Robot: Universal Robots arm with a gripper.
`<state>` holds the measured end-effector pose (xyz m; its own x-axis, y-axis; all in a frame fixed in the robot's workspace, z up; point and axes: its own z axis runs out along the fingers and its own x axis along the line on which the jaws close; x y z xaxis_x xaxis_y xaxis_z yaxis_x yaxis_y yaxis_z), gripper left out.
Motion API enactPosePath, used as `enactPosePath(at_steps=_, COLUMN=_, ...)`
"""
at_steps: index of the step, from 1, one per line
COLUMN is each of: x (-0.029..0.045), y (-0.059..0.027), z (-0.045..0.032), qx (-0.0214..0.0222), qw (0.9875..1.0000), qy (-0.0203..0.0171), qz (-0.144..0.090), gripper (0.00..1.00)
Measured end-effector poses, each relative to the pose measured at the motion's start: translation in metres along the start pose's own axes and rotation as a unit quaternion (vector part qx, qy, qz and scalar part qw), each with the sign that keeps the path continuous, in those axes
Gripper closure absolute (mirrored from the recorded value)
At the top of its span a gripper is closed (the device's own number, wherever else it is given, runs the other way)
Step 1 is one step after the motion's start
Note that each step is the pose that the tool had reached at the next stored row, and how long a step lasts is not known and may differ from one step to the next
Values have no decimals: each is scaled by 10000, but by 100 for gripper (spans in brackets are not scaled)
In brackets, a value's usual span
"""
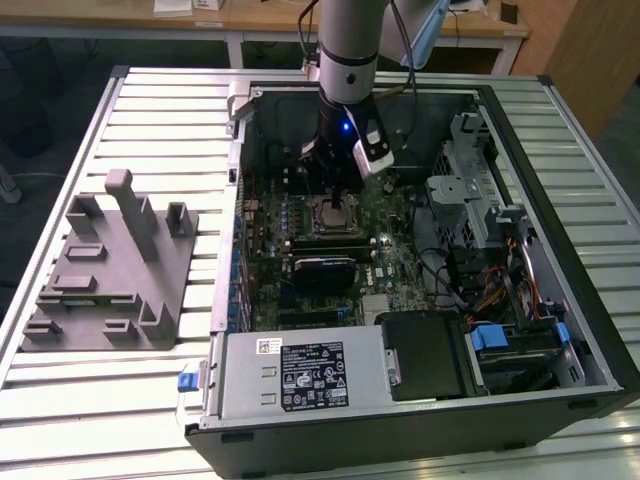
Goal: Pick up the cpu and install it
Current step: 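Close the cpu cover, then install the first cpu locking lever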
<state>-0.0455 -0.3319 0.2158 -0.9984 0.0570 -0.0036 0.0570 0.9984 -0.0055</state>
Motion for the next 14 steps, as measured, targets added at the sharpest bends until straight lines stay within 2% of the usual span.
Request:
enactPosePath(at_steps=6, x=-1, y=0, z=-75, qx=-1, qw=10000, qy=-1, qz=0, gripper=89)
enactPosePath(at_steps=14, x=-1, y=0, z=-82, qx=-2, qw=10000, qy=-1, qz=0, gripper=89)
